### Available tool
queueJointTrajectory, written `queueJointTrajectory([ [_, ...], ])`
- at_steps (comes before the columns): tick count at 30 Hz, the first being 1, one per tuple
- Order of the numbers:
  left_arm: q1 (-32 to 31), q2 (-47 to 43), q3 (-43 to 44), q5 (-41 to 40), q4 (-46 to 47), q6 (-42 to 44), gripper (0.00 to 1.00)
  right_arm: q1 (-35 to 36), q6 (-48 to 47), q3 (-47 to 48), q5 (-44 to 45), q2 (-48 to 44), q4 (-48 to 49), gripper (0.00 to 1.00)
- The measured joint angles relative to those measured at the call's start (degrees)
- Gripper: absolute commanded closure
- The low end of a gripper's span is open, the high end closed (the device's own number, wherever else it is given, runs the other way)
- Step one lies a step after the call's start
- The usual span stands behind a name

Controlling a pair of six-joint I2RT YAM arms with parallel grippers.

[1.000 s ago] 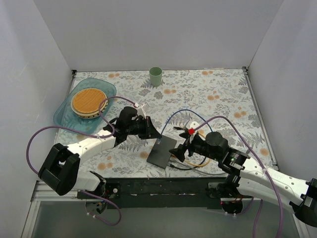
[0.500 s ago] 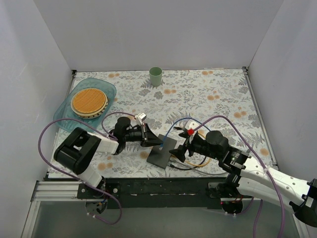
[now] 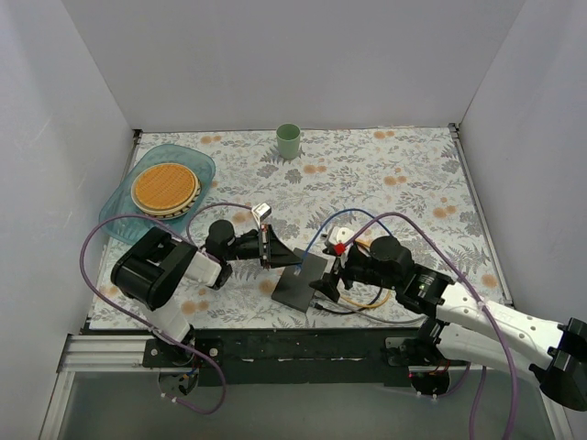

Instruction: Insert the plug into the switch port

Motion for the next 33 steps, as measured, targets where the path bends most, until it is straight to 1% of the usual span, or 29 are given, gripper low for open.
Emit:
queueJointTrajectory([
  [2, 0.0, -2.64, 0.15, -0.11, -3.45, -0.09, 1.0, 0.0, -1.14, 0.96, -0.85, 1.57, 0.02, 0.02],
  [4, 0.0, -6.49, 0.94, -0.66, -10.43, 0.85, 1.0, 0.0, -2.25, 2.27, -1.62, 2.86, 0.15, 0.02],
  [5, 0.0, -9.09, 2.21, -1.03, -16.52, 2.08, 1.0, 0.0, -2.86, 2.97, -2.08, 3.43, 0.2, 0.02],
  [7, 0.0, -12.63, 4.94, -2.36, -25.18, 5.38, 1.0, 0.0, -4.0, 4.37, -2.69, 4.24, 0.33, 0.01],
  [9, 0.0, -14.8, 7.34, -3.3, -32.13, 8.46, 1.0, 0.0, -5.18, 5.53, -3.41, 4.76, 0.55, 0.02],
  [12, 0.02, -16.0, 9.29, -4.42, -40.17, 12.24, 1.0, 0.02, -6.73, 6.88, -4.24, 5.46, 1.2, 0.02],
  [16, 0.0, -16.06, 9.49, -5.22, -47.34, 15.21, 1.0, 0.0, -8.9, 8.66, -5.22, 7.54, 1.64, 0.02],
  [21, 0.0, -16.68, 9.53, -5.16, -52.7, 17.84, 1.0, 0.0, -10.88, 8.98, -5.51, 11.13, 2.27, 0.02],
  [26, 0.0, -18.78, 11.17, -3.82, -57.94, 21.84, 1.0, 0.0, -12.7, 9.79, -6.67, 17.14, 2.21, 0.06],
  [30, -0.04, -20.04, 13.84, -1.99, -62.73, 26.45, 1.0, 0.0, -13.73, 9.84, -7.63, 19.43, 2.03, 0.11],
  [33, -0.15, -20.22, 15.08, -0.9, -66.42, 29.51, 1.0, 0.0, -14.03, 10.23, -8.22, 19.56, 1.97, 0.2],
])
